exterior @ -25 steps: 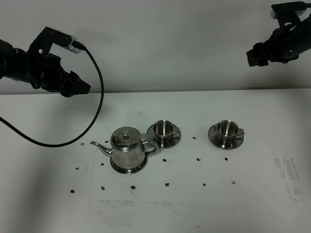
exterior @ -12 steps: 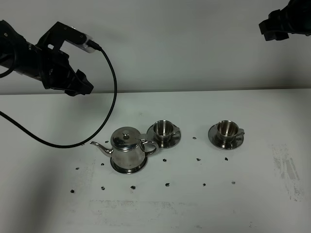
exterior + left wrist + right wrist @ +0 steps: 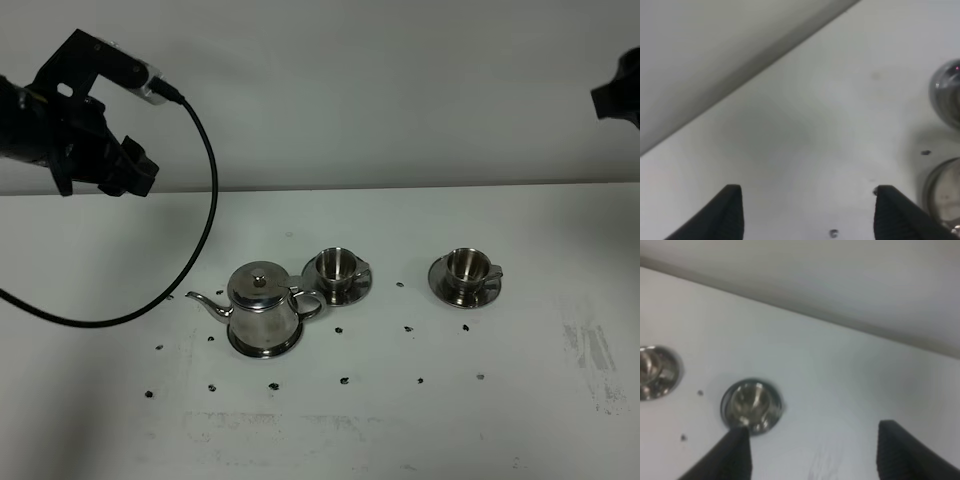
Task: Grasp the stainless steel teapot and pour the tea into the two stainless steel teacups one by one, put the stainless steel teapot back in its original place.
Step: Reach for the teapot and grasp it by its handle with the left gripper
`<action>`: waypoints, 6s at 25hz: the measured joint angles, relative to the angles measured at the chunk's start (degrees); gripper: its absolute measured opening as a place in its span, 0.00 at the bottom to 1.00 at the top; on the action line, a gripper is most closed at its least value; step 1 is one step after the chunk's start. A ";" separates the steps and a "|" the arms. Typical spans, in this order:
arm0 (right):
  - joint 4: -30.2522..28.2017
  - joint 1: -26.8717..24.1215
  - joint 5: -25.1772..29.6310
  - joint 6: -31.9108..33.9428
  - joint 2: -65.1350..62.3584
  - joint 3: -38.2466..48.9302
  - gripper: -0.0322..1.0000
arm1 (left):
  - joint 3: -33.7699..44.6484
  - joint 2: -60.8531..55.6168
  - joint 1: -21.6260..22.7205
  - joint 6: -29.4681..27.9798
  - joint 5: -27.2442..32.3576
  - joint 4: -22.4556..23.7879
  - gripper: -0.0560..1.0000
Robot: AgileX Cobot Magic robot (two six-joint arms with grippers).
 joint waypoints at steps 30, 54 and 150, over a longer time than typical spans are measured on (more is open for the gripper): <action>2.16 0.05 8.07 7.92 -68.58 46.90 0.49 | 13.00 -4.47 -15.24 10.36 -9.13 -1.57 0.59; 3.34 0.05 9.12 6.01 -81.53 59.12 0.45 | 13.00 -4.58 -15.80 14.39 -9.18 -1.57 0.59; 5.67 -11.98 9.12 6.01 -81.53 59.12 0.45 | -16.88 23.38 -26.55 11.60 17.94 14.70 0.65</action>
